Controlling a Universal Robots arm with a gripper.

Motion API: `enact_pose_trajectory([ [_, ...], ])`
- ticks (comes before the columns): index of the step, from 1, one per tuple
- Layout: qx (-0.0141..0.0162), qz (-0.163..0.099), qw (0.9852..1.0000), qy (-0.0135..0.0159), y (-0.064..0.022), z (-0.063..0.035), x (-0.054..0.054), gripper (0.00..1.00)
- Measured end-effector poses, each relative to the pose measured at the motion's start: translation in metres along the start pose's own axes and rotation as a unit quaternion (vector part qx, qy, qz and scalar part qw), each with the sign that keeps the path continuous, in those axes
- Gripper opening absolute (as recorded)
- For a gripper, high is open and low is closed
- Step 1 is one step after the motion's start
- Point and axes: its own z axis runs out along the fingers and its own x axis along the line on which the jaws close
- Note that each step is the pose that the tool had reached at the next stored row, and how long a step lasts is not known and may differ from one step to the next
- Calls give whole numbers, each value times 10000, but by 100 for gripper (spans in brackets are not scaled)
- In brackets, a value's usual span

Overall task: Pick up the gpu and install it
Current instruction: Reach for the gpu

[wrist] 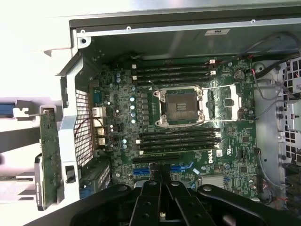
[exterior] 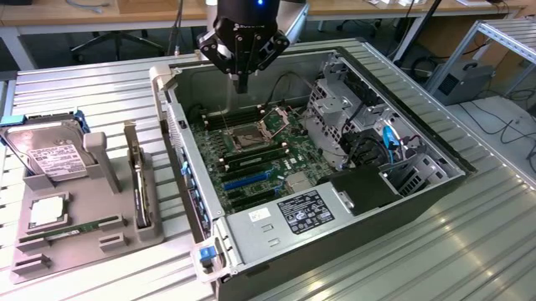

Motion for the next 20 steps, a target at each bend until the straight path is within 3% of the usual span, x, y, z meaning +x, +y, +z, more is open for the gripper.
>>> enact_pose_trajectory([
  [20,0,0,10000,0,-6,-2,85,11],
])
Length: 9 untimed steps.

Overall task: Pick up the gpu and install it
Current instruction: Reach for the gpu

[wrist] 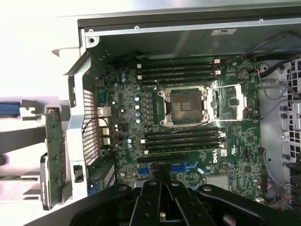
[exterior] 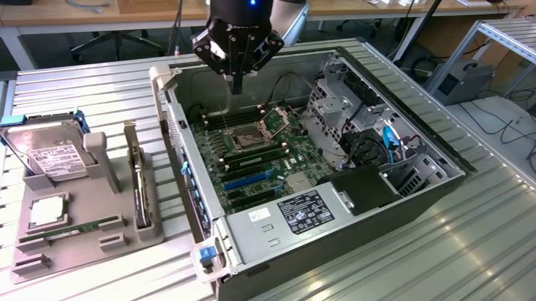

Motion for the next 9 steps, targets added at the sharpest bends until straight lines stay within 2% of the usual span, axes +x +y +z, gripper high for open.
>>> enact_pose_trajectory([
  [9,0,0,10000,0,-2,-1,28,11],
])
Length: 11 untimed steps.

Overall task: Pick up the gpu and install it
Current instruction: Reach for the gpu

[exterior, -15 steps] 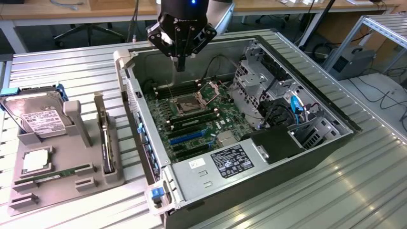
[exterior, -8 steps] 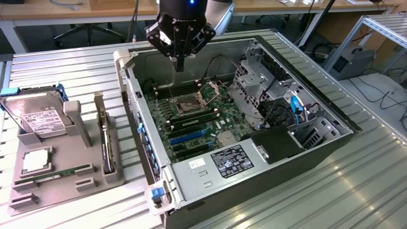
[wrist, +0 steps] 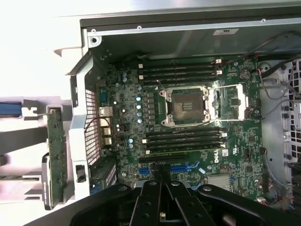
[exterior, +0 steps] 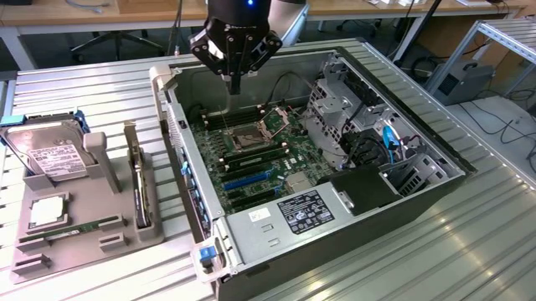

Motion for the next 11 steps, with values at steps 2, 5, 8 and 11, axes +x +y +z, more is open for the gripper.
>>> enact_pose_trajectory([
  [2,0,0,10000,0,0,0,5,11],
  [5,0,0,10000,0,-1,0,13,11],
  [8,0,0,10000,0,-1,0,19,11],
  [11,1,0,10000,0,-2,-1,27,11],
])
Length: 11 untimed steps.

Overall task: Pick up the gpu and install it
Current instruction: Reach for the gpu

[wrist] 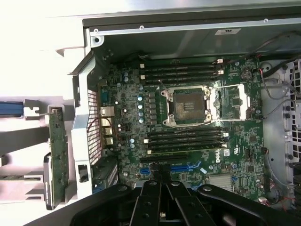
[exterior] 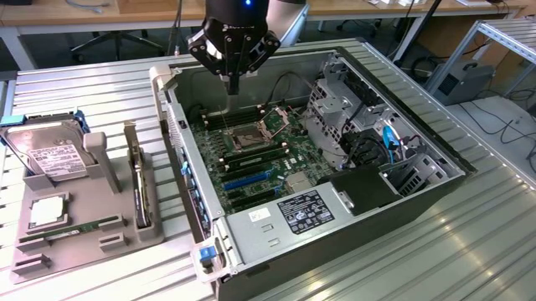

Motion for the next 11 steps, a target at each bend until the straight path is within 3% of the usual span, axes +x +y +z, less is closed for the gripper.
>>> enact_pose_trajectory([
  [11,1,0,10000,0,-3,-1,46,11],
])
